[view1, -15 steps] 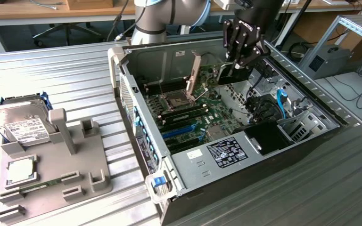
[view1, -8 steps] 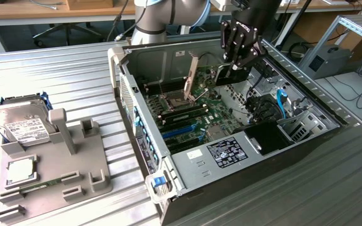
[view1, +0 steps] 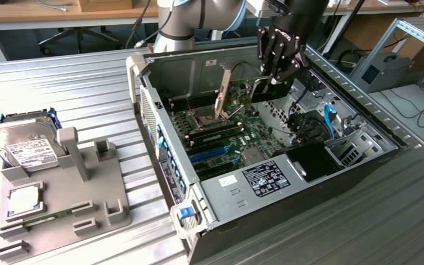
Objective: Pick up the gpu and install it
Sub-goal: 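Insert the gpu into the slot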
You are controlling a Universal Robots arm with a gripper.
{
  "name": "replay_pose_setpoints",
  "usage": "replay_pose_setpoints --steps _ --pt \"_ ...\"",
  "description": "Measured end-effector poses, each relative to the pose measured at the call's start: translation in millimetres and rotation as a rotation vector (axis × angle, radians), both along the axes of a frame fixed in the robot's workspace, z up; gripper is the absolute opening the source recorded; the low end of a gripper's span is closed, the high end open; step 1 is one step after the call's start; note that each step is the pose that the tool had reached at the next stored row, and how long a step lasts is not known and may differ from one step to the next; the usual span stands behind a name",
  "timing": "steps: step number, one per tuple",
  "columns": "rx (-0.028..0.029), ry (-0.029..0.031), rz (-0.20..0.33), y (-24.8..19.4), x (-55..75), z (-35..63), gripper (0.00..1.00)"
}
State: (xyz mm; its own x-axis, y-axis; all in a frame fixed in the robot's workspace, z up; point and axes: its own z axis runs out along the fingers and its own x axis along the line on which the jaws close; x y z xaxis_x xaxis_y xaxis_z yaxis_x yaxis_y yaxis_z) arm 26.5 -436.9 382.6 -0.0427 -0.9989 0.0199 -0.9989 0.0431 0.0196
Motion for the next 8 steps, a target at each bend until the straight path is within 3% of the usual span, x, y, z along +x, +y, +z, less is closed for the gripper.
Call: replay_pose_setpoints --steps 8 --pt "0.0001 0.0000 0.000 0.0 0.0 -0.1 0.27"
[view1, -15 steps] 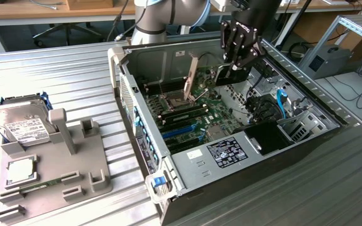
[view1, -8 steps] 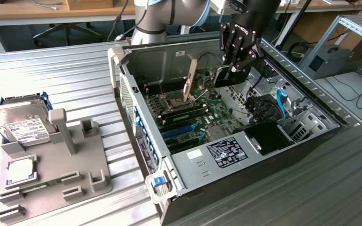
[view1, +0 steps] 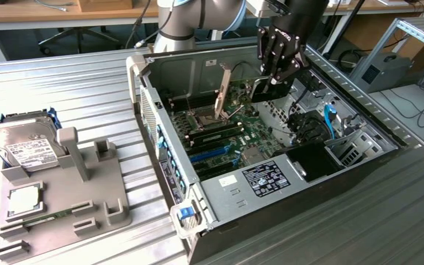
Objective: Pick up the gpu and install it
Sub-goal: 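Insert the gpu into the slot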
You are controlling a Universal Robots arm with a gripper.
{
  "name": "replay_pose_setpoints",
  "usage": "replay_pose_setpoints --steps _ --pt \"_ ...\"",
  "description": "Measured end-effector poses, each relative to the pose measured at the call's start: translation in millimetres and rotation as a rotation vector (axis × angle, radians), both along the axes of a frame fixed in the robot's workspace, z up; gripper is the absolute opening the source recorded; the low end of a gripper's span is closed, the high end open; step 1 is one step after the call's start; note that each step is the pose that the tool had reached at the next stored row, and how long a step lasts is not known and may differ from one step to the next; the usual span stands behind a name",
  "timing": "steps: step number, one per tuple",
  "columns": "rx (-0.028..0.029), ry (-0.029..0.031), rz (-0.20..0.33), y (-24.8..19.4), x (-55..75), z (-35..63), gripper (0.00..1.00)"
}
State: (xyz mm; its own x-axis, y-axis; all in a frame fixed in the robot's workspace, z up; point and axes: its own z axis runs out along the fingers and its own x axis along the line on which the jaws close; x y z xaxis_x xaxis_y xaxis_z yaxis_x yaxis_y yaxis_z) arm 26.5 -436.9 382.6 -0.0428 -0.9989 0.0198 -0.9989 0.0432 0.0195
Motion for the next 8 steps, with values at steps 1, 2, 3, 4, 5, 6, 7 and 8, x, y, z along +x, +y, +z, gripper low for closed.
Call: replay_pose_setpoints --steps 1,2,3,4,5,6,7,8 --pt "0.0000 0.0000 0.000 0.0 0.0 0.0 0.27" --pt "0.0000 0.0000 0.000 0.0 0.0 0.0 0.27" --pt "0.0000 0.0000 0.000 0.0 0.0 0.0 0.27" --pt "0.0000 0.0000 0.000 0.0 0.0 -0.2 0.27" --pt "0.0001 0.0000 0.000 0.0 0.0 -0.6 0.27" --pt "-0.0005 0.0000 0.000 0.0 0.0 -1.3 0.27" --pt "-0.0006 0.0000 0.000 0.0 0.0 -2.7 0.27" --pt "-0.0006 0.0000 0.000 0.0 0.0 -4.2 0.27"
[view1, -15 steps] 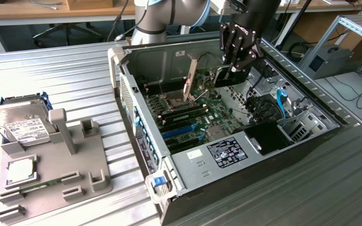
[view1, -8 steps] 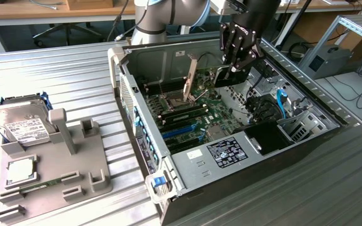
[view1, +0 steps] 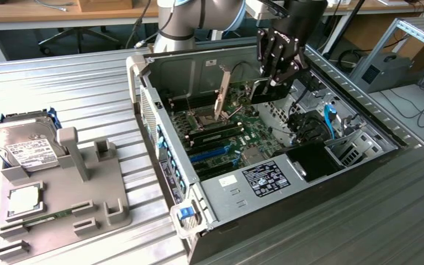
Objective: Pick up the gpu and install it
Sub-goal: 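Insert the gpu into the slot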
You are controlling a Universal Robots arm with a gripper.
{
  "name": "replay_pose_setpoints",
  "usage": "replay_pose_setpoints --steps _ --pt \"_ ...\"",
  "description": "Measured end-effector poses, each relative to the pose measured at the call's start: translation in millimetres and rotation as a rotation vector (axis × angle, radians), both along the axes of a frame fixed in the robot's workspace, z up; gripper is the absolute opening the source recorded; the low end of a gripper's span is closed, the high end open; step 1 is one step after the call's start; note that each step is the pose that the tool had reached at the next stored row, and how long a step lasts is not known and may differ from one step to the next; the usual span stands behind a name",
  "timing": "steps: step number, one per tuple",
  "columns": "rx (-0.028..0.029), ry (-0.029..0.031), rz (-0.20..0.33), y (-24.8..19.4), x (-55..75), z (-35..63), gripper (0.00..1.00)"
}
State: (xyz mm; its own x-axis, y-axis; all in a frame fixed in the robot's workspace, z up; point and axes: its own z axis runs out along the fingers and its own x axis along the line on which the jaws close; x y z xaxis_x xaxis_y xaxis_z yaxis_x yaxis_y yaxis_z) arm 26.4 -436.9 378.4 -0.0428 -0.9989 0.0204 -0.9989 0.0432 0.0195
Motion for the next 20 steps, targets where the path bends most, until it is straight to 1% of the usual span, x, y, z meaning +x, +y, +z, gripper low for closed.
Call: replay_pose_setpoints --steps 3,8,14,20 --pt "0.0000 0.0000 0.000 0.0 0.0 -7.2 0.27" --pt "0.0000 0.0000 0.000 0.0 -0.2 -14.8 0.27" --pt "-0.0001 0.0000 0.000 0.0 -0.6 -18.8 0.27" --pt "-0.0001 0.0000 0.000 0.0 -5.3 -22.3 0.27"
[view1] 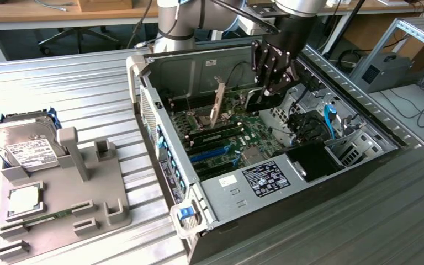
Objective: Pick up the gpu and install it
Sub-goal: 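Insert the gpu into the slot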
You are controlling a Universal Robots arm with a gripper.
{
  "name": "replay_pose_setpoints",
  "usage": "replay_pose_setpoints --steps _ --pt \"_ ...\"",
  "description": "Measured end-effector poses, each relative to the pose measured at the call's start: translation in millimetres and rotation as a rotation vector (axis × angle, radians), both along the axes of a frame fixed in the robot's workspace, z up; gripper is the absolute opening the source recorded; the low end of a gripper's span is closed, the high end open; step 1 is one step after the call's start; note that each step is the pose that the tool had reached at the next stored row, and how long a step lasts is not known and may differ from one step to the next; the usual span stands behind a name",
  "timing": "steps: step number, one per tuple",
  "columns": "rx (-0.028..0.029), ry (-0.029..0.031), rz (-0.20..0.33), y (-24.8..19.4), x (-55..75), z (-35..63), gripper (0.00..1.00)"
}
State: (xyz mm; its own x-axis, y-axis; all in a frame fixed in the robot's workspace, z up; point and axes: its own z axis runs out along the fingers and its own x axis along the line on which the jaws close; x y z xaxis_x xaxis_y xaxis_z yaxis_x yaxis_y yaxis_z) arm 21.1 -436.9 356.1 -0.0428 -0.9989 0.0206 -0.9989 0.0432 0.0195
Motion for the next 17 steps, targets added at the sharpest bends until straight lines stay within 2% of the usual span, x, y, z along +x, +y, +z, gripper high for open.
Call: replay_pose_setpoints --steps 17 --pt "0.0002 -0.0001 0.000 0.0 -11.1 -4.9 0.27"
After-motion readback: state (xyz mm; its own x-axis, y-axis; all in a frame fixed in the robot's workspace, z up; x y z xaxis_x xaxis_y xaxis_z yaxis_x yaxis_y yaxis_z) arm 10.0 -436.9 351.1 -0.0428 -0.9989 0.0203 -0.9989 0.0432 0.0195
